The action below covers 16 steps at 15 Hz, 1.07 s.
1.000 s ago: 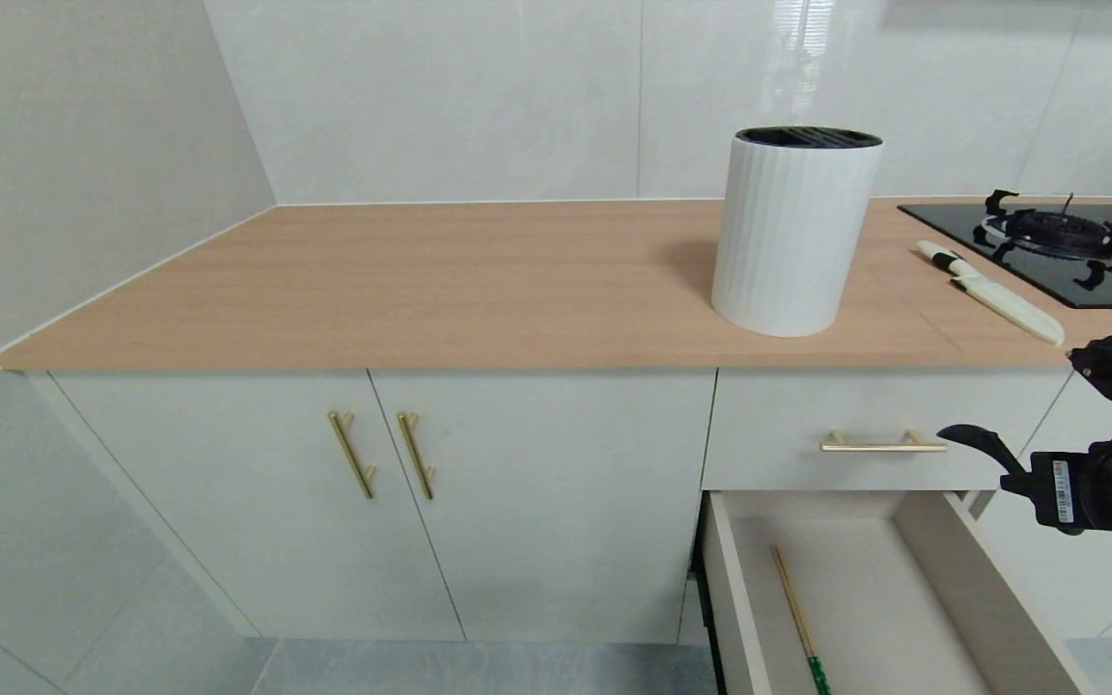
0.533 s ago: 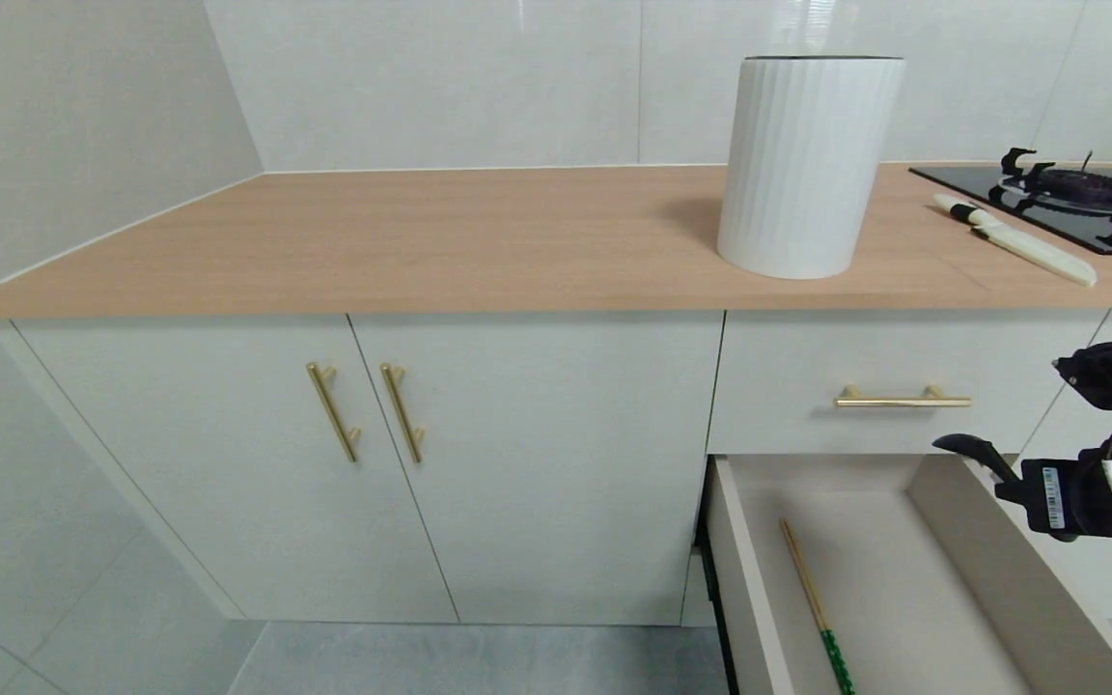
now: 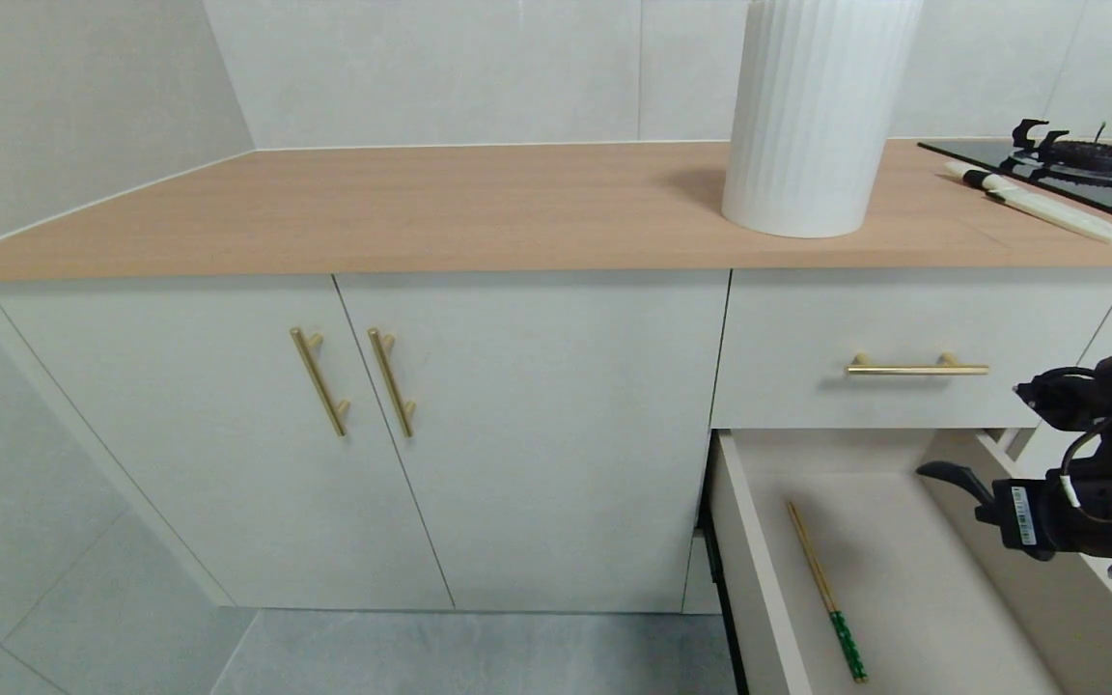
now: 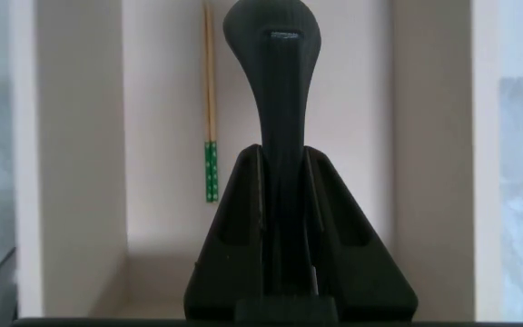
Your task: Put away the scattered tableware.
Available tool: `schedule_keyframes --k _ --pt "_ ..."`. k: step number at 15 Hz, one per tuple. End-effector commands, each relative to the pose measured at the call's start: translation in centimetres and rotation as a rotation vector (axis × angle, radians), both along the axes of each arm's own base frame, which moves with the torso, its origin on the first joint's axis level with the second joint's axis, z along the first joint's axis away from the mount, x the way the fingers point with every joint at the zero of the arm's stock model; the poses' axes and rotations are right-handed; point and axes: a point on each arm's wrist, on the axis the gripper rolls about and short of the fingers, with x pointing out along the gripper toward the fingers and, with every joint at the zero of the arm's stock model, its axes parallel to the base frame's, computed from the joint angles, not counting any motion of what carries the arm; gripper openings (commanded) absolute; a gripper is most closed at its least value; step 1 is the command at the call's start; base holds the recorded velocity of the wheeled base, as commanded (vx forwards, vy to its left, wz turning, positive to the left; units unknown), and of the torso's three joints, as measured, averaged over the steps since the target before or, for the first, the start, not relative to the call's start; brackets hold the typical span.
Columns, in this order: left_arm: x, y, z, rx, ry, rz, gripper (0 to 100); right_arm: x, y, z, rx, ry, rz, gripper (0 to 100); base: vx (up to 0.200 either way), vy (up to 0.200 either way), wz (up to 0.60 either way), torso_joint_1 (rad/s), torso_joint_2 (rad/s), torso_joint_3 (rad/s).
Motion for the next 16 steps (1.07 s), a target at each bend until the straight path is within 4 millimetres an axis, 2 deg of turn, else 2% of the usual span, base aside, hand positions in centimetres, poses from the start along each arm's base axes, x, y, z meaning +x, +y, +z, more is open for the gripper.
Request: schedule_keyframes --k 1,3,4,6,9,12,14,16 --pt "0.0 0.0 0.0 0.0 0.002 0.001 100 0.9 0.2 -1.4 -0.005 0.053 0.004 0 0.0 0.0 0.0 0.0 0.0 0.0" --pt "0.0 0.0 0.0 -0.001 0.002 0.001 100 2.0 0.4 -3.5 -0.014 0.138 0.008 0 0.0 0.0 0.0 0.0 0.0 0.0" --pt "0.0 0.0 0.0 -0.001 0.002 0.001 100 2.3 0.4 -4.0 -0.019 0.156 0.007 0 0.0 0.0 0.0 0.0 0.0 0.0" --pt "0.0 0.0 0.0 0.0 0.002 0.001 100 4.0 0.7 -7.4 -0.034 0.238 0.005 0 0.0 0.0 0.0 0.0 0.0 0.0" --pt "0.0 0.0 0.0 -0.001 0.002 0.001 100 5.6 0.9 -11.7 -0.043 0.264 -0.001 0 0.0 0.0 0.0 0.0 0.0 0.0" --pt "0.0 0.0 0.0 -0.001 0.002 0.001 100 6.3 1.0 -15.3 -0.086 0.217 -0.032 0 0.0 0.0 0.0 0.0 0.0 0.0" --pt "0.0 0.0 0.0 0.0 0.002 0.001 100 6.6 1.0 -17.1 -0.103 0.2 -0.043 0 0.0 0.0 0.0 0.0 0.0 0.0" --pt "0.0 0.0 0.0 0.0 0.002 0.001 100 6.7 1.0 -17.7 -0.106 0.204 -0.045 0 0.0 0.0 0.0 0.0 0.0 0.0"
